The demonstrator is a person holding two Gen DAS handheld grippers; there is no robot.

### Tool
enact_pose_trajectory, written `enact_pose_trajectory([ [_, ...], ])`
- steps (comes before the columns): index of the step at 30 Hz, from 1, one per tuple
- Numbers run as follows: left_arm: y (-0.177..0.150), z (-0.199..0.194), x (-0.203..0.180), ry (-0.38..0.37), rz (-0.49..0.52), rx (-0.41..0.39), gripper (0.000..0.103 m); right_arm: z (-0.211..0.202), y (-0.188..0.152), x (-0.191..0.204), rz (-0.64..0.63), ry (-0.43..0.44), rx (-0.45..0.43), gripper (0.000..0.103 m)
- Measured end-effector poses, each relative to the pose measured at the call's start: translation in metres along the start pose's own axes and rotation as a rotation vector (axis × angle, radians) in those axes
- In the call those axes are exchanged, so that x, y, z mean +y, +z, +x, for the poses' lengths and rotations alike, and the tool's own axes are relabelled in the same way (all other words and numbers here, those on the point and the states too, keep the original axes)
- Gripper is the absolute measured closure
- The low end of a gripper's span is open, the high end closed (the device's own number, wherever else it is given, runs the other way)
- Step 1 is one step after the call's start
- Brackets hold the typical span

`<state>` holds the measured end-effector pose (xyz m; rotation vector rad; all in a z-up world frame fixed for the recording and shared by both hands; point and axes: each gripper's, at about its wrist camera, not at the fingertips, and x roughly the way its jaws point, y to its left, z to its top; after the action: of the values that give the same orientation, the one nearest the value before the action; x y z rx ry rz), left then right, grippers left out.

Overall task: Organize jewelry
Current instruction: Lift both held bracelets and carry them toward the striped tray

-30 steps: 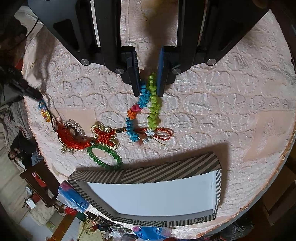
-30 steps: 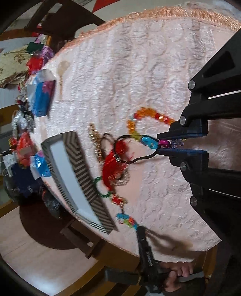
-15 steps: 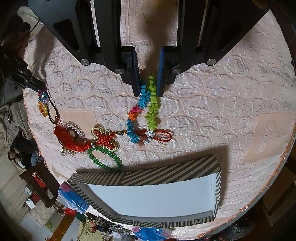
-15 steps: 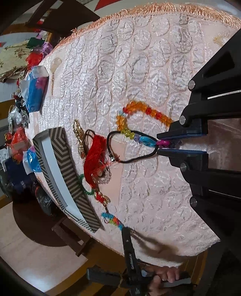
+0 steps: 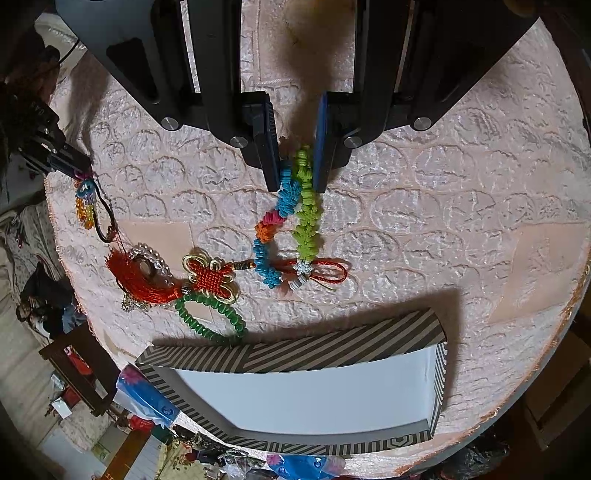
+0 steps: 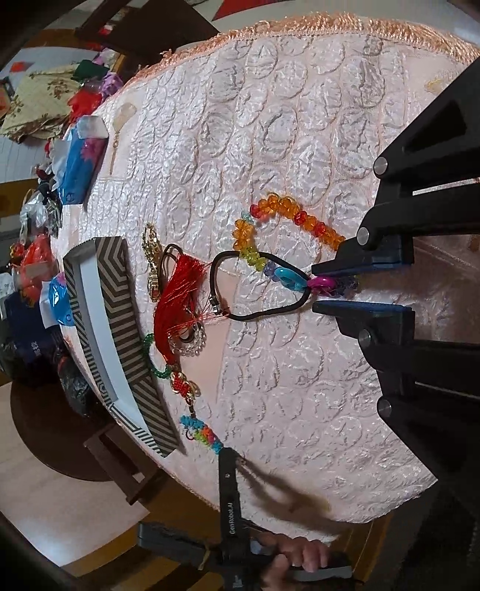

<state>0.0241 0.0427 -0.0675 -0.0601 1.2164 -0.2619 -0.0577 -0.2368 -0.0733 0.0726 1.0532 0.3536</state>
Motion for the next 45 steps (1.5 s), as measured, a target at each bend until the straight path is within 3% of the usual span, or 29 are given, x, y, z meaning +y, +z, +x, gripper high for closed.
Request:
enact_pose_trajectory([
  [6, 0.001, 0.0, 0.0, 0.0, -0.002, 0.0, 0.087, -0.004, 0.002, 0.0, -0.002, 0.003, 0.008, 0.095],
  [13, 0.003, 0.002, 0.0, -0.001, -0.001, -0.002, 0.087, -0.049, 0.023, -0.01, 0.062, 0.029, -0.112, 0.095],
  [17, 0.005, 0.001, 0.0, -0.002, 0.002, -0.001, 0.087, -0.041, 0.03, -0.021, 0.109, 0.023, -0.083, 0.095],
  [19, 0.005, 0.002, 0.0, -0.001, 0.002, -0.001, 0.087, -0.047, 0.032, -0.026, 0.148, 0.069, -0.143, 0.095],
  [21, 0.005, 0.002, -0.001, -0.001, 0.004, 0.0, 0.087, -0.027, 0.029, -0.036, 0.177, 0.018, -0.057, 0.095],
  [24, 0.004, 0.001, -0.001, -0.002, 0.006, -0.001, 0.087, -0.028, 0.03, -0.044, 0.235, 0.069, -0.103, 0.095],
  [26, 0.004, 0.001, -0.002, 0.0, 0.008, 0.0, 0.087, -0.008, 0.025, -0.049, 0.233, 0.014, 0.004, 0.095],
  [28, 0.003, -0.001, -0.003, -0.001, 0.013, -0.008, 0.087, -0.023, 0.025, -0.054, 0.325, 0.11, -0.099, 0.095],
  [29, 0.003, 0.0, -0.002, -0.003, 0.012, -0.005, 0.087, -0.025, 0.024, -0.055, 0.328, 0.092, -0.114, 0.095],
  [31, 0.003, 0.001, -0.003, 0.0, 0.015, -0.001, 0.087, -0.008, 0.02, -0.062, 0.363, 0.061, -0.034, 0.095],
  [32, 0.002, 0.0, -0.004, -0.002, 0.018, -0.002, 0.087, -0.012, 0.02, -0.061, 0.373, 0.082, -0.061, 0.095],
  [33, 0.002, 0.0, -0.004, -0.004, 0.018, -0.004, 0.087, -0.017, 0.021, -0.059, 0.365, 0.094, -0.093, 0.095],
  [35, 0.002, 0.001, -0.005, -0.003, 0.019, 0.001, 0.087, -0.011, 0.022, -0.057, 0.343, 0.06, -0.055, 0.095],
  [38, 0.003, -0.001, -0.007, -0.006, 0.026, -0.01, 0.087, -0.03, 0.033, -0.053, 0.322, 0.099, -0.154, 0.095],
  [40, 0.005, -0.002, -0.011, -0.01, 0.036, -0.013, 0.087, -0.012, 0.037, -0.055, 0.283, 0.004, -0.04, 0.095],
  [43, 0.008, -0.012, -0.018, -0.019, 0.061, -0.039, 0.087, -0.052, 0.056, -0.051, 0.295, 0.065, -0.197, 0.095],
  [45, 0.013, -0.016, -0.024, -0.032, 0.073, -0.045, 0.087, -0.054, 0.07, -0.043, 0.23, 0.064, -0.173, 0.095],
])
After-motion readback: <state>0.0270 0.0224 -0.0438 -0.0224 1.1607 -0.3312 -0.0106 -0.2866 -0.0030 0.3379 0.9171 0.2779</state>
